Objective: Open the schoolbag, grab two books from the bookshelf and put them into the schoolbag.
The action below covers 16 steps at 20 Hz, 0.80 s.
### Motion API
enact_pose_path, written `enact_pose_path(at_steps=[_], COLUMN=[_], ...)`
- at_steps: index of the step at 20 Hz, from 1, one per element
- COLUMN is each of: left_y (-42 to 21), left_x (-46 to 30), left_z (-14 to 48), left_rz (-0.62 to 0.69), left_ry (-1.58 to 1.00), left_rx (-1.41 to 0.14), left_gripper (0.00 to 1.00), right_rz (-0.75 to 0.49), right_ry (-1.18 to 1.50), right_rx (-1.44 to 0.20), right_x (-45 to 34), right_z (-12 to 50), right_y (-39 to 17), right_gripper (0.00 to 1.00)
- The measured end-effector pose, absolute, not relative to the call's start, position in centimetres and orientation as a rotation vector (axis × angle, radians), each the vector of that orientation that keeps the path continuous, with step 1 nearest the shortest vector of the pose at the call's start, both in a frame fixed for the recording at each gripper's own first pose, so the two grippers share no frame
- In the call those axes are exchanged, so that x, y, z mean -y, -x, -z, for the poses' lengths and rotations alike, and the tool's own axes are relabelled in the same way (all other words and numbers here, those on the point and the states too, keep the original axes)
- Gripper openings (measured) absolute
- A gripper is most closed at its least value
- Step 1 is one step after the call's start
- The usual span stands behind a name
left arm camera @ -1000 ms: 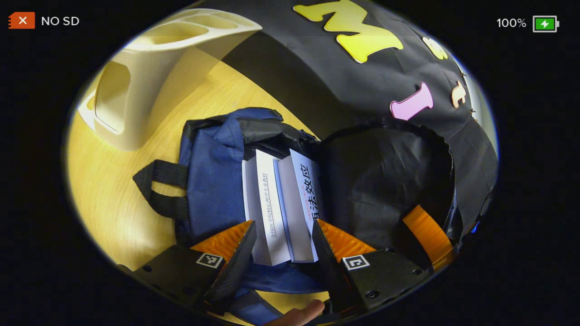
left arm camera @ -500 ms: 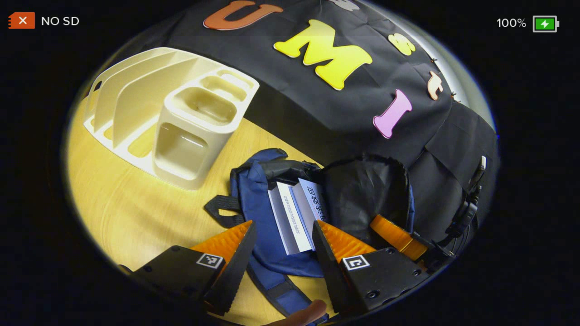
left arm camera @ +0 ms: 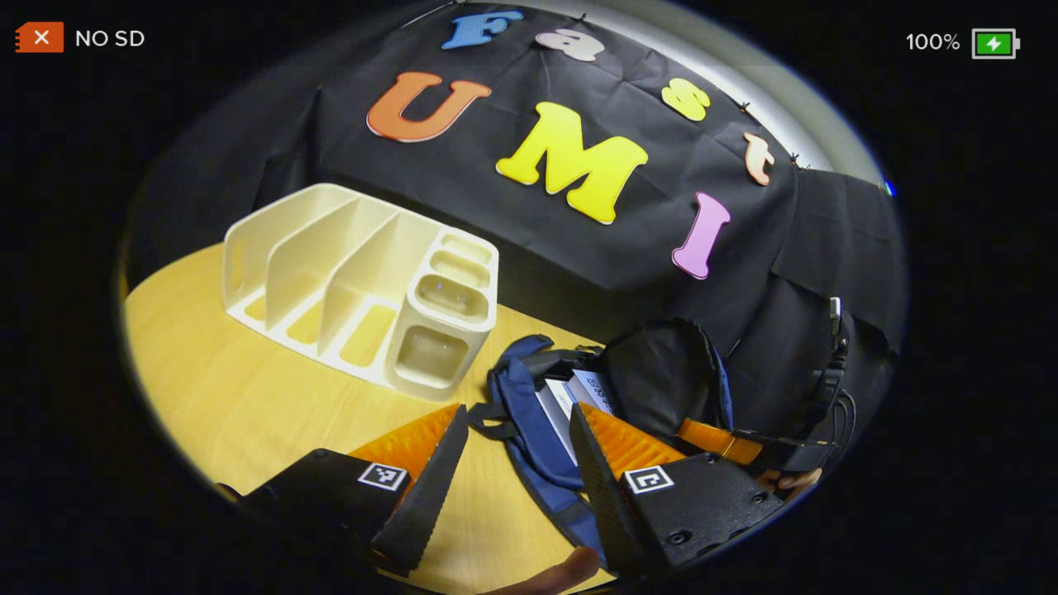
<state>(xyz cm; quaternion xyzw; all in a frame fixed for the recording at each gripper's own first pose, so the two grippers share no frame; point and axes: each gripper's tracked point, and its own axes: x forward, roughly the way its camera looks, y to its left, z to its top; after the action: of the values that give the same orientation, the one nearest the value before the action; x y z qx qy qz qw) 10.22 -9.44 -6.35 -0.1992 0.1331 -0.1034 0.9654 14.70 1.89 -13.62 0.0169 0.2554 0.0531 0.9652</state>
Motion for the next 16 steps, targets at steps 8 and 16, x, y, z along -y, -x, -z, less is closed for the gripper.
enact_pose_path(at_steps=[8,16], left_y=[-3.0,-1.3], left_x=[7.0,4.3], left_z=[0.6,-3.7], left_rz=[0.184,0.08], left_ry=[0.181,0.066], left_rx=[-0.052,0.106], left_gripper=[0.8,0.79], right_rz=[-0.052,-0.111], right_ry=[-0.007,-0.066], right_rx=[-0.373,-0.162], right_x=[0.2,0.1], right_z=[9.7,6.3], right_y=[-7.3,-0.7], right_gripper=[0.4,0.79])
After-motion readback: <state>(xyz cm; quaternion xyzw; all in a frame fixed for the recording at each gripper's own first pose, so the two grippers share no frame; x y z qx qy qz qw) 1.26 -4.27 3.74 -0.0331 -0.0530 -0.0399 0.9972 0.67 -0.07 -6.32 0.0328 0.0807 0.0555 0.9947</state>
